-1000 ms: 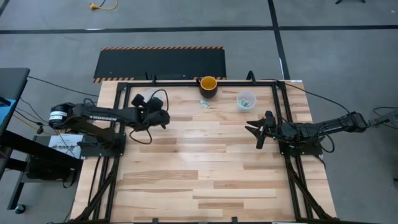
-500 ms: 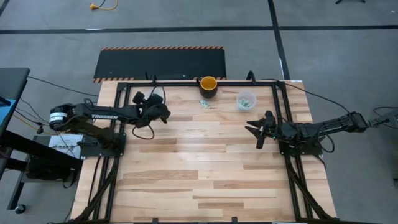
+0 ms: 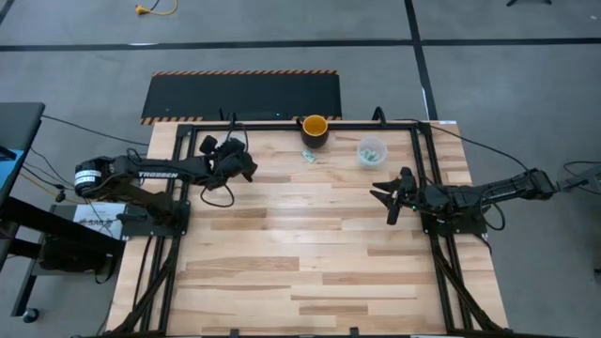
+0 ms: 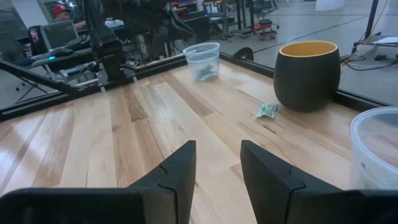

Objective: Pick and place Stevia / Truvia into bins
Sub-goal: Put the stevia packet into the left transparent container

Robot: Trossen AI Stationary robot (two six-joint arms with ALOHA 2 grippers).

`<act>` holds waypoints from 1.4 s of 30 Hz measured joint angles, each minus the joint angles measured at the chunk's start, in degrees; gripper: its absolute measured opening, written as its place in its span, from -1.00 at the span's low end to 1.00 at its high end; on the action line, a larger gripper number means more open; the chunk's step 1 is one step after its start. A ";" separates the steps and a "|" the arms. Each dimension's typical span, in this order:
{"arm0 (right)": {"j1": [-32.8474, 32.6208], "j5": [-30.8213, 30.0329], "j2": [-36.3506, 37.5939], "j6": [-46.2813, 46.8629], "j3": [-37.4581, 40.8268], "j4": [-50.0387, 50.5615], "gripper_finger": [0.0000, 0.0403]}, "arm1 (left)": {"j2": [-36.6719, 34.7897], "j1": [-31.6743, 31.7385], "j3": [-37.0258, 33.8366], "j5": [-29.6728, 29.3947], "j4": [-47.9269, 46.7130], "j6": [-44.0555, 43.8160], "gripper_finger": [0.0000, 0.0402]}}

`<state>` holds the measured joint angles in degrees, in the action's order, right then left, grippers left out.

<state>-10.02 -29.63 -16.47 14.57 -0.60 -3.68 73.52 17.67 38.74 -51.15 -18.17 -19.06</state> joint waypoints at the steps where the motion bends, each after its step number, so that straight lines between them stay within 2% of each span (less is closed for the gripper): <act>1: 0.00 0.00 0.00 0.00 0.00 0.00 -0.40 | 0.00 0.07 0.00 0.27 0.06 -0.05 -0.66; 5: 0.02 0.00 -0.01 0.00 0.00 0.00 -0.40 | 0.00 -0.34 -0.02 2.06 2.51 -0.91 -0.65; 7: 0.02 0.00 0.00 0.00 0.00 0.00 -0.40 | 0.00 -1.41 -0.02 5.40 6.34 0.60 -0.65; 9: 0.02 0.00 -0.01 0.00 0.00 -0.01 -0.40 | 0.00 -2.76 -0.04 10.97 11.99 3.94 -0.65; 14: 0.00 0.00 -0.01 0.00 0.00 -0.02 -0.40 | 1.51 -5.62 -0.04 29.78 31.28 9.77 -0.65; 17: 0.01 0.02 -0.01 0.01 0.01 -0.02 -0.40 | 5.55 -6.16 0.04 34.41 44.12 6.66 -0.65; 20: 0.02 -0.06 0.00 0.00 0.00 -0.02 -0.40 | 11.92 -5.57 0.09 33.97 51.80 3.35 -0.65; 23: 0.00 -0.04 0.00 0.00 0.00 -0.02 -0.40 | 19.41 -4.70 1.40 31.82 54.47 1.69 -0.65; 26: 0.01 -0.04 0.00 0.00 0.01 -0.02 -0.40 | 25.92 -3.82 4.15 32.91 58.81 2.69 -0.65; 36: 0.02 -0.07 -0.02 0.00 0.00 -0.02 -0.40 | 36.53 -2.94 13.54 31.89 57.06 4.91 -0.65; 42: 0.02 -0.09 0.00 0.00 0.00 -0.02 -0.40 | 40.23 -3.67 18.18 24.53 51.95 5.06 -0.65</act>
<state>-10.00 -29.71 -16.47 14.57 -0.60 -3.70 113.74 13.99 56.92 -26.62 33.77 -14.00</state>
